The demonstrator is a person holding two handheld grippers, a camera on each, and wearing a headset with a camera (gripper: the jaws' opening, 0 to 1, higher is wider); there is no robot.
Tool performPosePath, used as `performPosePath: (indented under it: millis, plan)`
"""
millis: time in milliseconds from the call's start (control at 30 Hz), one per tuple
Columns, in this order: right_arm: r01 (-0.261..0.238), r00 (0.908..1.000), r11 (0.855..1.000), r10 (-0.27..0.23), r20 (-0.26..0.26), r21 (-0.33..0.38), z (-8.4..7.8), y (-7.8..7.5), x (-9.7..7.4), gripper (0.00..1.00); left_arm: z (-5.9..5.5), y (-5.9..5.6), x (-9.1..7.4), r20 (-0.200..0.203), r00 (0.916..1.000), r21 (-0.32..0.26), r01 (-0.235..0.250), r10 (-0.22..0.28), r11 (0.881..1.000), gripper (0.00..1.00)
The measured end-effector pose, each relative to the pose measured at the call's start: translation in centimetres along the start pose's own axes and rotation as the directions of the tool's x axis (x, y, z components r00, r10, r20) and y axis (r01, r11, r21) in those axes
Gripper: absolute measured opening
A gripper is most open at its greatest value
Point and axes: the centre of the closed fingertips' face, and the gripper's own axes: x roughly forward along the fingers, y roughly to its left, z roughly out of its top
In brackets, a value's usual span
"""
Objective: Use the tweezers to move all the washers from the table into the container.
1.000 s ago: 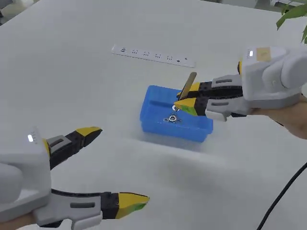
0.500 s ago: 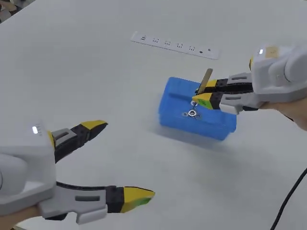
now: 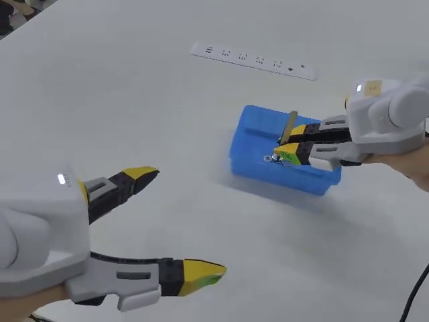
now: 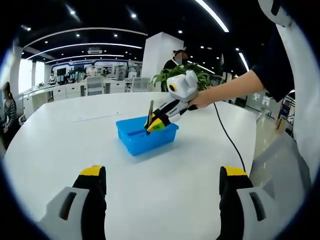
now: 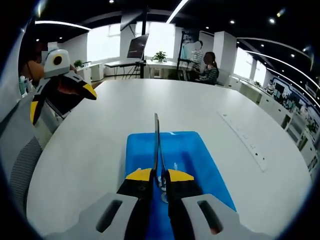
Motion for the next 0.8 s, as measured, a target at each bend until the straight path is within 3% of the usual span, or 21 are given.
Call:
performPosePath:
  millis: [300,500,800]
  plan:
    - [0.005,1.0000,1.000,-0.005,0.002,0.023,0.2,0.0,0.2,0.11,0.1,0.0,-0.5,0.014,0.9998,-0.021,-0.016,0.017,1.000,0.99]
    - [0.003,1.0000,1.000,-0.003,-0.002,0.011,0.4,0.0,0.1,0.12,-0.4,-0.4,-0.9,0.001,0.9999,-0.018,-0.012,0.012,1.000,0.99]
    - [0.035,0.9991,0.999,-0.035,0.022,0.007,1.4,-0.5,-1.3,0.11,0.4,-0.5,-0.8,0.013,0.9999,-0.017,-0.011,0.012,1.000,0.99]
